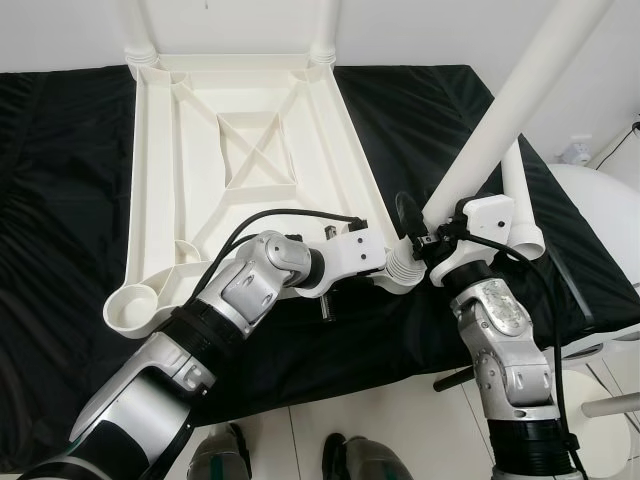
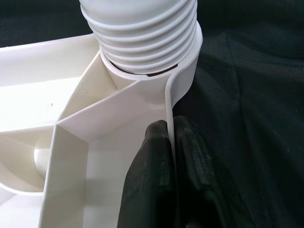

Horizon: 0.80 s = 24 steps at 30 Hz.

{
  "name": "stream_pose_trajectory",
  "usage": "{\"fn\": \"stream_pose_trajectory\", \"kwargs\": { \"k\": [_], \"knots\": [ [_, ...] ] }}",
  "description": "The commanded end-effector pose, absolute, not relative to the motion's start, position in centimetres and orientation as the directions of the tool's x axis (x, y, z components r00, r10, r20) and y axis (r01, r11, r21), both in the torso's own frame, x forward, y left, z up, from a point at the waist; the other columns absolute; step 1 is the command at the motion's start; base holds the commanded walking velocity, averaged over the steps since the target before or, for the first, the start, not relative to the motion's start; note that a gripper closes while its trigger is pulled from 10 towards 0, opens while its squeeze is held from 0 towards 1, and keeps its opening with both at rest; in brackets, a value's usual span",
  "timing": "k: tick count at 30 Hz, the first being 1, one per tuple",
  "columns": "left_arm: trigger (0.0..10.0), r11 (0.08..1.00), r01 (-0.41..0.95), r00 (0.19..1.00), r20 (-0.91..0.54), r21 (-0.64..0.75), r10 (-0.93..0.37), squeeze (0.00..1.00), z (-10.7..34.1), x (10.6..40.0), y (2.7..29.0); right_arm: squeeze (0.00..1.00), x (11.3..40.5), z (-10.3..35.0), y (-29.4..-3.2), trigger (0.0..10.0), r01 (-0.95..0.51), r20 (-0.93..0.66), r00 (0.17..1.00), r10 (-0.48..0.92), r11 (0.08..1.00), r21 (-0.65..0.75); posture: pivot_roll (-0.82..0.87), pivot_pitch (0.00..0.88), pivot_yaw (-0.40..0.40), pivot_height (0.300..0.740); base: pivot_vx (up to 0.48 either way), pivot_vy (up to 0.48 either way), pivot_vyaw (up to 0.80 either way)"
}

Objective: Building children table

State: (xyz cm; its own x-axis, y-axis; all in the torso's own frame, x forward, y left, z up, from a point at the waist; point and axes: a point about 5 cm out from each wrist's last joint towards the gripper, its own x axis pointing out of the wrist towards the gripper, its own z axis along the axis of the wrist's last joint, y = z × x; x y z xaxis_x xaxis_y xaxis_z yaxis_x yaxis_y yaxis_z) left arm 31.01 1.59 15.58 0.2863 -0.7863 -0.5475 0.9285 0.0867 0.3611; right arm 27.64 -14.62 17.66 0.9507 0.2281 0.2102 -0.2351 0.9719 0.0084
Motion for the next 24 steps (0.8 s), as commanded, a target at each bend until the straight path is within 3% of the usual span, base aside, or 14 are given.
{"fn": "stream_pose_trajectory", "kwargs": {
  "k": [1,24],
  "knots": [
    [10.0,0.131,0.905,0.357,-0.555,0.404,-0.751,0.0,15.9,31.8,2.5,0.0,27.1,13.3,-15.0,10.0,-0.169,-0.011,0.986,0.169,0.985,0.034,0.0,0.152,-0.053,0.74,0.0,0.0,0.0],
    [10.0,0.134,0.905,0.359,-0.557,0.404,-0.749,0.0,16.0,31.8,2.7,0.0,25.9,14.0,-14.2,10.0,0.055,0.034,0.998,-0.057,0.997,0.053,0.0,0.161,-0.051,0.74,0.0,0.0,0.0]
  ]
}}
